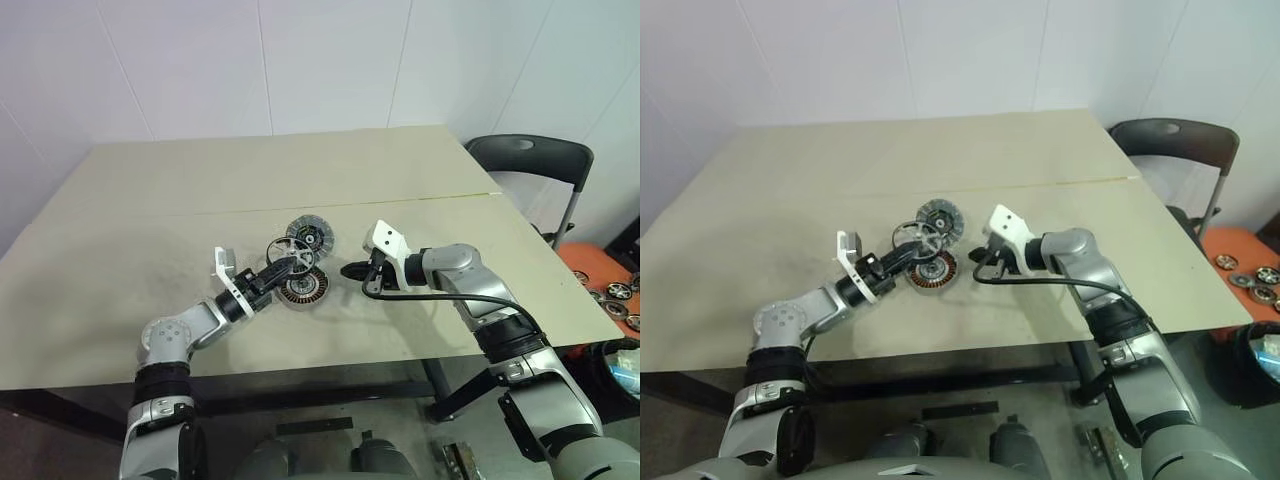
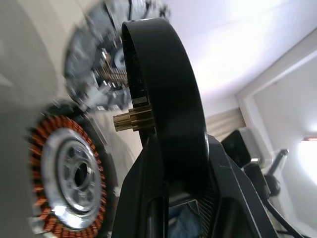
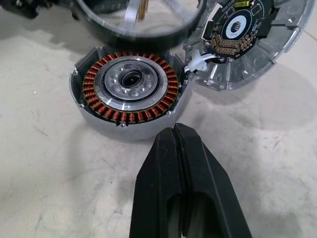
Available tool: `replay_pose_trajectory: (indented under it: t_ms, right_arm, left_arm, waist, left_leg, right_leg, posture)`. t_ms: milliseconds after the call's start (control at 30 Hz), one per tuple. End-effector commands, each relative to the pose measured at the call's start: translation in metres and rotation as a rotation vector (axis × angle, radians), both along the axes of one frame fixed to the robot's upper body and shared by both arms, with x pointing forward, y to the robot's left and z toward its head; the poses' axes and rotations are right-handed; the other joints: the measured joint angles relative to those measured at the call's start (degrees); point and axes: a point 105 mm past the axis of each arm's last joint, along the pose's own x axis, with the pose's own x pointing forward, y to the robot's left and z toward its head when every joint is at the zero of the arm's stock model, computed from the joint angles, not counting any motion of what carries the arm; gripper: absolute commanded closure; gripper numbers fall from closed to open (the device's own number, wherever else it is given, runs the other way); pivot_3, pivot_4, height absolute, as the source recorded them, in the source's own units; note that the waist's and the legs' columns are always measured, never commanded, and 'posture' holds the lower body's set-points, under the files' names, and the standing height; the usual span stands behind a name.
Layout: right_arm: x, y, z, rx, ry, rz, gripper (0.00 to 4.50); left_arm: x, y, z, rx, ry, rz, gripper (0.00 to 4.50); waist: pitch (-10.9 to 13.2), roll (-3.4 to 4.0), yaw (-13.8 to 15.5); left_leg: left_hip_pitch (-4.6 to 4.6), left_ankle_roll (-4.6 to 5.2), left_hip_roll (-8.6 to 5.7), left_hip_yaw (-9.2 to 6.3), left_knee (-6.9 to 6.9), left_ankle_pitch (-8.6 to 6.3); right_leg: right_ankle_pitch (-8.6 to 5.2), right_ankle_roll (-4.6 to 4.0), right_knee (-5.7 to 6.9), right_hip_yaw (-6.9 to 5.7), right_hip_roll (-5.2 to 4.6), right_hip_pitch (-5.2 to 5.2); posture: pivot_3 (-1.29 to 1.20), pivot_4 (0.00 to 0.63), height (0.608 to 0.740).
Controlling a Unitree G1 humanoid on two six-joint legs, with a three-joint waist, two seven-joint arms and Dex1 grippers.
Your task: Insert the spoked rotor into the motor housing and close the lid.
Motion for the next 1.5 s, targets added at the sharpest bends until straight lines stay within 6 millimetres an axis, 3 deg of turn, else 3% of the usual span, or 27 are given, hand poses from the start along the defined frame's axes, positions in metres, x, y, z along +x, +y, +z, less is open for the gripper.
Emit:
replay_pose_trajectory:
  t_ms: [33,367,900,933,1167,1500]
  right_arm:
    - [0.001,0.001,0.013,0.017,-0.044,0.004,4.50]
    - [0.000,-0.002,0.012,0.018,-0.044,-0.013,4.50]
    - [0.002,0.000,0.013,0.020,-0.048,-0.014,4.50]
    - [0.002,0.000,0.013,0.020,-0.049,-0.014,4.50]
    - [0.003,-0.001,0.013,0.020,-0.052,-0.020,4.50]
    - [0.003,0.002,0.009,0.014,-0.045,-0.015,4.50]
  left_arm:
    - [0.003,-0.010,0.017,0.003,-0.054,-0.050,4.08]
    - [-0.001,-0.016,0.003,0.045,0.010,-0.094,4.08]
    - [-0.004,-0.008,-0.009,0.073,0.058,-0.054,4.08]
    - [-0.004,-0.008,-0.011,0.083,0.066,-0.052,3.36]
    - [0.002,0.000,-0.021,0.140,0.113,-0.002,1.24]
    - [0.009,0.025,0.003,0.329,0.021,0.030,1.24]
  waist:
    - [0.0,0.00,0.0]
    - [0.0,-0.01,0.0]
    - [0.0,-0.01,0.0]
    - [0.0,-0.01,0.0]
    - [0.0,-0.02,0.0]
    - [0.0,-0.03,-0.4]
  left_leg:
    - [0.00,0.00,0.00,0.00,0.00,0.00]
    - [0.00,0.00,0.00,0.00,0.01,0.00]
    - [0.01,0.00,0.00,0.01,0.03,0.00]
    - [0.01,0.00,0.00,0.01,0.03,0.00]
    - [0.43,0.00,0.00,0.01,0.04,0.00]
    - [0.67,-0.01,0.11,0.02,0.08,0.01]
  right_leg:
    - [0.00,0.00,0.00,0.00,0.00,0.00]
    - [0.02,-0.01,0.01,0.00,0.01,0.00]
    - [0.03,0.00,0.02,0.01,0.00,0.01]
    - [0.03,0.00,0.02,0.01,0.00,0.01]
    - [0.02,-0.03,0.02,-0.01,0.02,0.45]
    - [0.09,-0.06,0.02,-0.02,0.10,0.67]
  posture:
    - [0.00,0.000,0.740]
    - [0.00,0.000,0.740]
    - [0.00,0.000,0.740]
    - [0.00,0.000,0.740]
    - [0.00,0.000,0.740]
    - [0.00,0.000,0.740]
